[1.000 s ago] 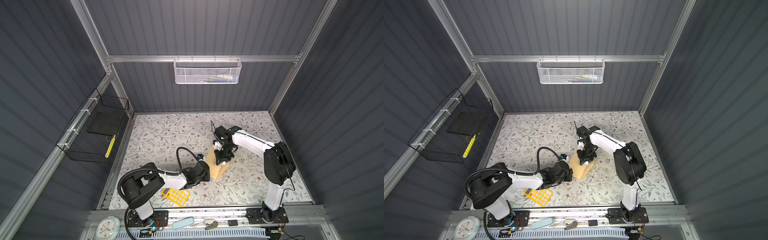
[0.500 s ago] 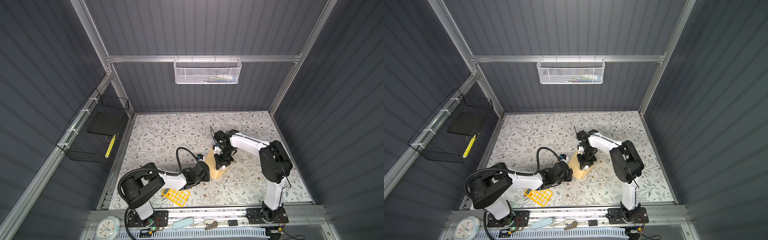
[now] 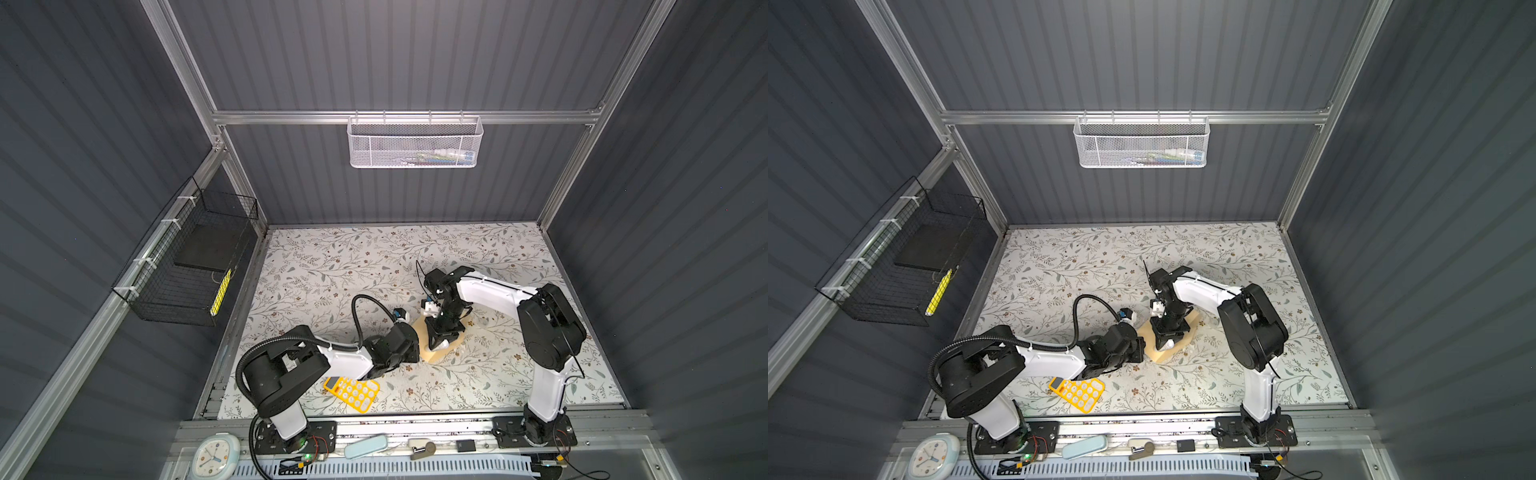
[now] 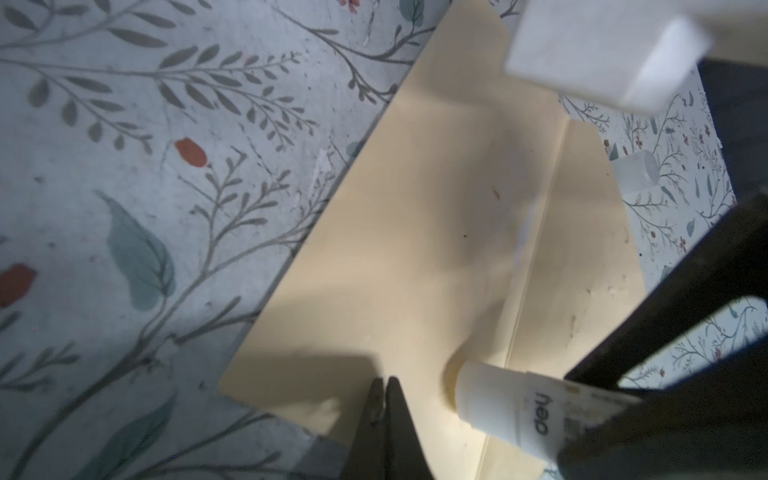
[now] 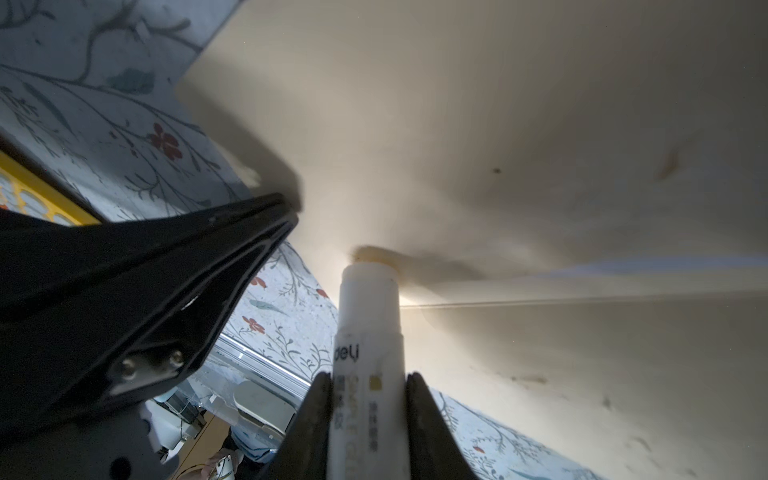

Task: Place the letter into the envelope and seal it
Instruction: 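Lift the glue stick off the envelope with the right gripper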

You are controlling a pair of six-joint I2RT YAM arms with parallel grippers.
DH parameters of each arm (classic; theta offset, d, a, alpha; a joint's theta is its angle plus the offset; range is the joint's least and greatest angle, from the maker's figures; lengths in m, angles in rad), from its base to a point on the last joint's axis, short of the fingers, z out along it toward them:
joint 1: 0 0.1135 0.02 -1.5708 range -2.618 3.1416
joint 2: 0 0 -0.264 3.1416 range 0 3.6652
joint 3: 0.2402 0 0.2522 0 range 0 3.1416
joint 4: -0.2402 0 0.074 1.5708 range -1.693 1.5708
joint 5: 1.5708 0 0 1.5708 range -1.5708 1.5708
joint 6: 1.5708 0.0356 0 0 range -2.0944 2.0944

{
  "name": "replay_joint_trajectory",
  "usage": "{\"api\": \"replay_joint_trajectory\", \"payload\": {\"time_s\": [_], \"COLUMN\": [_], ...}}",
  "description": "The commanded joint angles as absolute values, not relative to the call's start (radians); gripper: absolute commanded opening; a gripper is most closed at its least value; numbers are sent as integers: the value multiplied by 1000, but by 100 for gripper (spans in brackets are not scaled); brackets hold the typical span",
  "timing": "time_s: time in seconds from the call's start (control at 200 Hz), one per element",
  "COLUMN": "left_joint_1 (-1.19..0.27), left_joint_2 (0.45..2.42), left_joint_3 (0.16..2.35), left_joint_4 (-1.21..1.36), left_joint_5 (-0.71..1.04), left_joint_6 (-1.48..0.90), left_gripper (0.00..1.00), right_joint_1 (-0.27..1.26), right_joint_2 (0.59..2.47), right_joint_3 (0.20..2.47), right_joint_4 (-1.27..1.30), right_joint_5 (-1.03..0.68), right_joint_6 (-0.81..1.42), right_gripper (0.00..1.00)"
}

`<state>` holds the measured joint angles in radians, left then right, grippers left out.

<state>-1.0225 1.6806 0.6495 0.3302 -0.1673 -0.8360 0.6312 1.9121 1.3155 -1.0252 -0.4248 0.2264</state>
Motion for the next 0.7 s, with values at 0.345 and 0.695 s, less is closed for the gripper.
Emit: {"api": "replay_joint_trajectory", "payload": {"time_s": [0.345,0.695], "left_joint_1": [-1025,-1026], "left_joint_2": [1698,1707], "left_joint_3": [616,635], "left_joint_4": [282,275], "left_joint_5": [-184,-182], "left_joint_6": [-847,-838], "left_gripper": [7,7], "right_joint_1": [618,562], "right_joint_2": [1859,1774], "right_joint_3": [1318,1352], "right_joint_4": [-957,-917], "right_joint_5": [-447,-347], "right_joint_6": [289,321], "right_gripper": [0,0]}}
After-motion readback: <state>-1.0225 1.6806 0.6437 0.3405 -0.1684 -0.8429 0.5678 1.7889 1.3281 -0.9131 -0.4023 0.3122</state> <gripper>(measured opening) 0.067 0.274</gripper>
